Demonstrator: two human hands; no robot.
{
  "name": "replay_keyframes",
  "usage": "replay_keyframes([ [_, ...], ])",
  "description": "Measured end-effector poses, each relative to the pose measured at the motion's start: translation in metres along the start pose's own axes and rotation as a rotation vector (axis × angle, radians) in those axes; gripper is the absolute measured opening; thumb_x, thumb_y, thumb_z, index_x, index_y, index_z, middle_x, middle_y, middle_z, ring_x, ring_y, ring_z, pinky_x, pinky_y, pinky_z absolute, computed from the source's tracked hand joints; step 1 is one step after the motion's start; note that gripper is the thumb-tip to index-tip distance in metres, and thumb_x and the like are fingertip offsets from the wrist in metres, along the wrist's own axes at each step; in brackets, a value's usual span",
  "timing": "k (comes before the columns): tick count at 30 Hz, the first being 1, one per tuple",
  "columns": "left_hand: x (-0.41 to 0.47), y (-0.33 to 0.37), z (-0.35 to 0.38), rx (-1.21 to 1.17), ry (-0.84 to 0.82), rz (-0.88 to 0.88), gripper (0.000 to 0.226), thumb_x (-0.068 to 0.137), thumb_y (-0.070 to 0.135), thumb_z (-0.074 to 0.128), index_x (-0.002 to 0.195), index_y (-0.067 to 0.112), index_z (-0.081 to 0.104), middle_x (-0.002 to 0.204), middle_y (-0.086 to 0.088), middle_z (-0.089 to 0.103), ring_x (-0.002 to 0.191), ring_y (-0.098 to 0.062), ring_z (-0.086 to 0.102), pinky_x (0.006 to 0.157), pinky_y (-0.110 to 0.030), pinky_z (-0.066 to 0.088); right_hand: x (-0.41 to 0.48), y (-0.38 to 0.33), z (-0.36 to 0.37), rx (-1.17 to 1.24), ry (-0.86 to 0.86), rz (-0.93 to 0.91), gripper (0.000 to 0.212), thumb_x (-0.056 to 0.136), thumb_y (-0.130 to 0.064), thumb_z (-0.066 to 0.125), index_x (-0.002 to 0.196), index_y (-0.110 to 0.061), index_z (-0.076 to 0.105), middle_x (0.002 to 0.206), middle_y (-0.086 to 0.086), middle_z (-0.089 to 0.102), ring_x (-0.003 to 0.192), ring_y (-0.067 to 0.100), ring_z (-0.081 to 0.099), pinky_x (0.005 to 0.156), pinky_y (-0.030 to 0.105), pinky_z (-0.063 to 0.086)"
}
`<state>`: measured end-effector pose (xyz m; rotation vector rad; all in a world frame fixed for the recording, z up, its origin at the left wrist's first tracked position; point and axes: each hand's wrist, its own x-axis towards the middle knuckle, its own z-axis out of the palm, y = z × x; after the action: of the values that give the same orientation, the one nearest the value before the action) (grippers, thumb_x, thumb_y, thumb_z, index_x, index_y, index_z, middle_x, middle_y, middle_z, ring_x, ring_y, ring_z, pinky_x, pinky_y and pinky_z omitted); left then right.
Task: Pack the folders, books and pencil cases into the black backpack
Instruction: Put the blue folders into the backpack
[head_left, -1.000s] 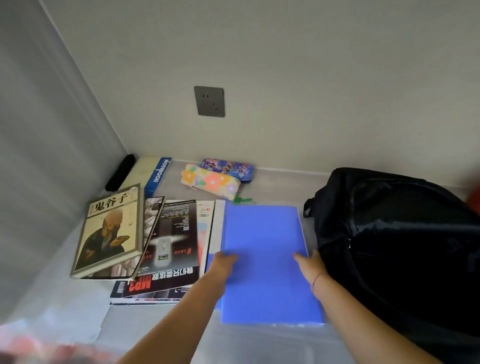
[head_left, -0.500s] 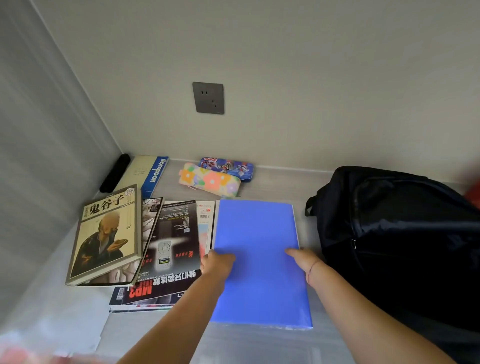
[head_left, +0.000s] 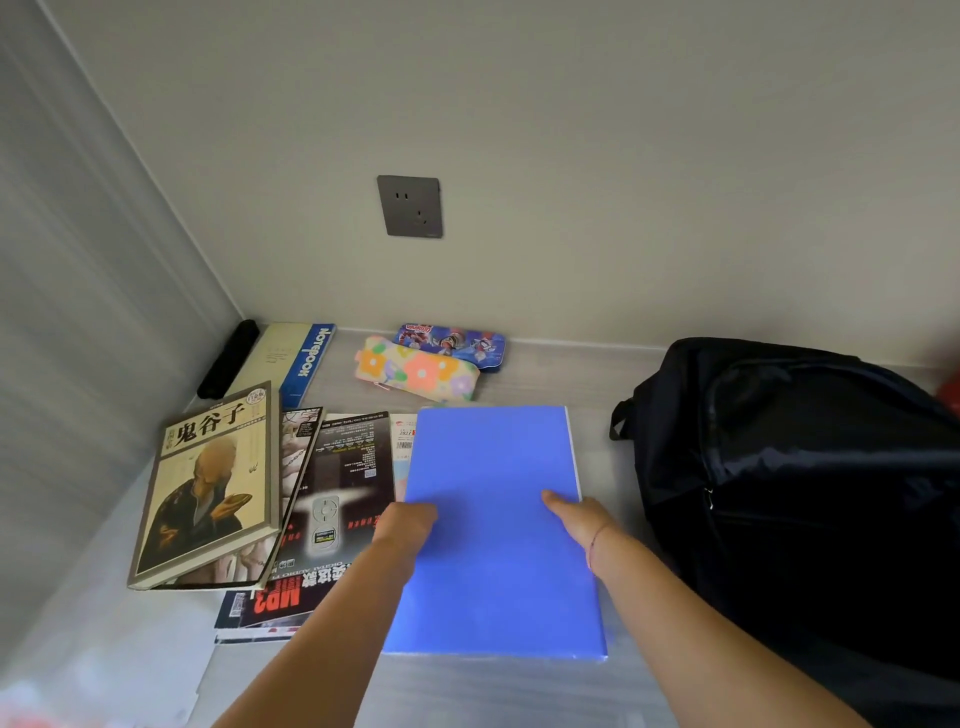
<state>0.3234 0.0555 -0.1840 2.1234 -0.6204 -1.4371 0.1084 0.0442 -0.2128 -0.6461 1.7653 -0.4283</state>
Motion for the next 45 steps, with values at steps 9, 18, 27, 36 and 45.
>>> replay_keyframes([
  [9,0.004,0.000,0.021,-0.046,-0.041,-0.001,0.005,0.090,0.006,0.052,0.094,0.006,0.050,0.073,-0.007,0.045,0.064,-0.020,0.040,0.057,-0.026,0.033,0.000,0.011,-0.015,-0.399,0.362,-0.015,0.076,0.075,-0.050,0.067,0.133,-0.008,0.041,0.140,0.013,0.041,0.127,0.035,0.045,0.103,0.043,0.040],
  [18,0.016,-0.010,0.015,0.085,0.015,0.016,0.044,0.080,0.011,0.062,0.120,-0.003,0.055,0.113,-0.022,0.060,0.097,-0.034,0.055,0.083,-0.037,0.044,0.007,0.025,-0.042,-0.126,0.253,-0.005,0.073,0.083,-0.042,0.066,0.134,0.005,0.043,0.137,0.020,0.050,0.122,0.037,0.053,0.093,0.037,0.046],
  [27,0.009,-0.022,0.018,-0.138,-0.387,-0.116,0.049,0.076,0.019,0.077,0.119,0.001,0.062,0.119,-0.015,0.067,0.113,-0.033,0.061,0.103,-0.048,0.045,0.014,0.022,-0.056,-0.046,0.158,-0.009,0.059,0.083,-0.034,0.069,0.126,0.004,0.054,0.130,0.018,0.058,0.117,0.034,0.057,0.100,0.038,0.046],
  [36,0.003,-0.040,0.033,-0.237,-0.384,-0.065,0.055,0.063,0.020,0.086,0.112,0.006,0.066,0.101,-0.018,0.074,0.087,-0.035,0.072,0.072,-0.043,0.058,0.013,0.022,-0.055,-0.008,0.058,-0.030,0.075,0.077,-0.039,0.074,0.135,-0.004,0.043,0.132,0.006,0.051,0.127,0.026,0.050,0.095,0.027,0.041],
  [45,0.003,-0.023,0.036,0.289,-0.062,0.216,0.069,0.072,0.051,0.073,0.127,0.014,0.055,0.137,-0.007,0.034,0.129,-0.031,0.040,0.106,-0.043,0.040,0.016,0.021,-0.051,0.029,0.150,-0.077,0.061,0.080,-0.028,0.073,0.127,0.004,0.051,0.130,0.018,0.057,0.115,0.033,0.057,0.094,0.037,0.048],
])
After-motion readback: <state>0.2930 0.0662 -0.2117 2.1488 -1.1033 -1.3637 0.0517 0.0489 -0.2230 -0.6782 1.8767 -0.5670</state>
